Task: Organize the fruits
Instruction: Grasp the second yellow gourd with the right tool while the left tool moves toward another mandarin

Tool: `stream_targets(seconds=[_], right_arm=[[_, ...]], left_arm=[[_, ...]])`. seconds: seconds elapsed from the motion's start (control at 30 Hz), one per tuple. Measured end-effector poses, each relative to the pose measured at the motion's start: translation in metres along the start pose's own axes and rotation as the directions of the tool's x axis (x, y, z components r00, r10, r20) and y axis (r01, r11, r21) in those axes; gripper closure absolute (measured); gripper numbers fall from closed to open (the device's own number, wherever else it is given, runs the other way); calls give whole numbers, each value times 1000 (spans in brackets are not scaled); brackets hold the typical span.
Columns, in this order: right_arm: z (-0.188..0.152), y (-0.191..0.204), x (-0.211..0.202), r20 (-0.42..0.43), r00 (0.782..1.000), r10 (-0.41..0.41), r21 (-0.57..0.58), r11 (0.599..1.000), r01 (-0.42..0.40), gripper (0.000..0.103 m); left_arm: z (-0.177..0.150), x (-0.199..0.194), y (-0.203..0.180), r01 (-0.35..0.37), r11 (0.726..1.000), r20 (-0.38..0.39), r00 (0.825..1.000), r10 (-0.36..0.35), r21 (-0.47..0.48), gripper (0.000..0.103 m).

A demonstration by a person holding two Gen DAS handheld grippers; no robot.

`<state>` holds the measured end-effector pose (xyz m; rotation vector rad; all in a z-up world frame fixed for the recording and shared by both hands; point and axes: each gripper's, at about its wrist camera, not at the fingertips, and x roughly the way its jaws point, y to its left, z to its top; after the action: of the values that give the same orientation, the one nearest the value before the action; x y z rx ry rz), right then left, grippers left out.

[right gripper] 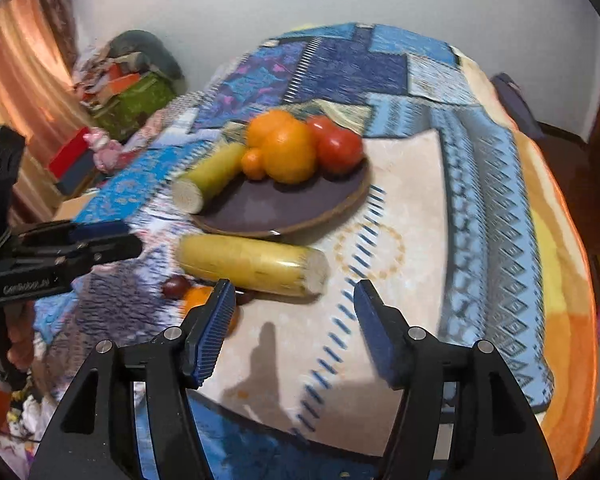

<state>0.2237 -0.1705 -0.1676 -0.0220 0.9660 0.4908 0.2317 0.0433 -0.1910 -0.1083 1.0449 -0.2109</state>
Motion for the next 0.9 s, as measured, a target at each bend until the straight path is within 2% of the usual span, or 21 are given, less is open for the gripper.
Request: stream_targets(seconds=[0.2, 0.47, 0.57, 0.67, 0.7, 0.73, 0.83, 0.9], right_arm=[[2, -24, 9, -3, 998, -70, 54, 996, 70, 45], [3, -25, 23, -20, 997, -68, 58, 996, 69, 46], [2, -27, 22, -26, 999, -44, 80, 996, 46, 47], [2, -28, 21, -27, 999, -46, 80, 996, 48, 51], [2, -29, 20, -25, 999, -44, 80, 996, 46, 53], [2, -29, 19, -24, 999, -42, 82, 996, 44, 53], [4, -32, 16, -18, 998, -66, 81, 994, 68, 56], [4, -40, 13, -11, 997, -76, 100, 992, 76, 57]], left_arm=[[-1, 21, 3, -10, 1000, -28, 1000, 9, -14, 59], [5, 32, -1, -31, 1000, -32, 999, 31, 1, 59], [7, 30, -1, -23, 1000, -39, 999, 23, -5, 62], [10, 27, -7, 10, 1000, -39, 999, -10, -5, 73], [10, 26, -11, 37, 999, -43, 998, -37, 3, 86], [11, 26, -14, 48, 999, -47, 998, -47, 7, 94], [15, 26, -30, 26, 999, -42, 999, -25, 45, 94], [18, 27, -37, 37, 998, -40, 999, -35, 49, 94]])
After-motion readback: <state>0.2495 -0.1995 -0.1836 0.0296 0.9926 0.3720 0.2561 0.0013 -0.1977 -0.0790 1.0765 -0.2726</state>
